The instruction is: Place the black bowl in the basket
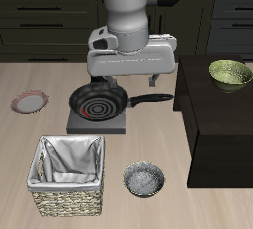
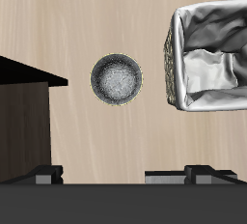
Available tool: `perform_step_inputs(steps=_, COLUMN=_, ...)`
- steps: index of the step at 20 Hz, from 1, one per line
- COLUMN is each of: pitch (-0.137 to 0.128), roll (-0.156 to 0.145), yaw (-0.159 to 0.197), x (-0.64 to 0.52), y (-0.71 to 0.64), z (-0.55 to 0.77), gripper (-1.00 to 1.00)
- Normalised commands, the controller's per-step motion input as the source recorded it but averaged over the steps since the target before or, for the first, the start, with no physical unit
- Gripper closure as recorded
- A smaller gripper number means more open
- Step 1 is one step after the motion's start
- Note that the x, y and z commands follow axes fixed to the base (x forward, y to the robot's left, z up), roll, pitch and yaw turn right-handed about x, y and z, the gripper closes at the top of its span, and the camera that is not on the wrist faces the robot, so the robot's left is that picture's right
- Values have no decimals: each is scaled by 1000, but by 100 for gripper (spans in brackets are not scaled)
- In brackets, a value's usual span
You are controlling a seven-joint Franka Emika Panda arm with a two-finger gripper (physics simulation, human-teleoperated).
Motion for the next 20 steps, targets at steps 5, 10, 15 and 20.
perform_step_inputs(steps=5, pitch=-13, roll=-9, yaw=-30, x=368, y=-120, z=72, gripper=-100)
perform_step_inputs(steps=10, pitch=-12, roll=-6, yaw=-7, x=325, y=-96, z=36, gripper=-100)
perform_step_inputs(steps=15, pitch=8, roll=36, yaw=14, x=163, y=18, z=11, gripper=-100)
perform_step_inputs(steps=20, pitch=-6, roll=18, yaw=-5, x=164, y=27, z=2, gripper=-100)
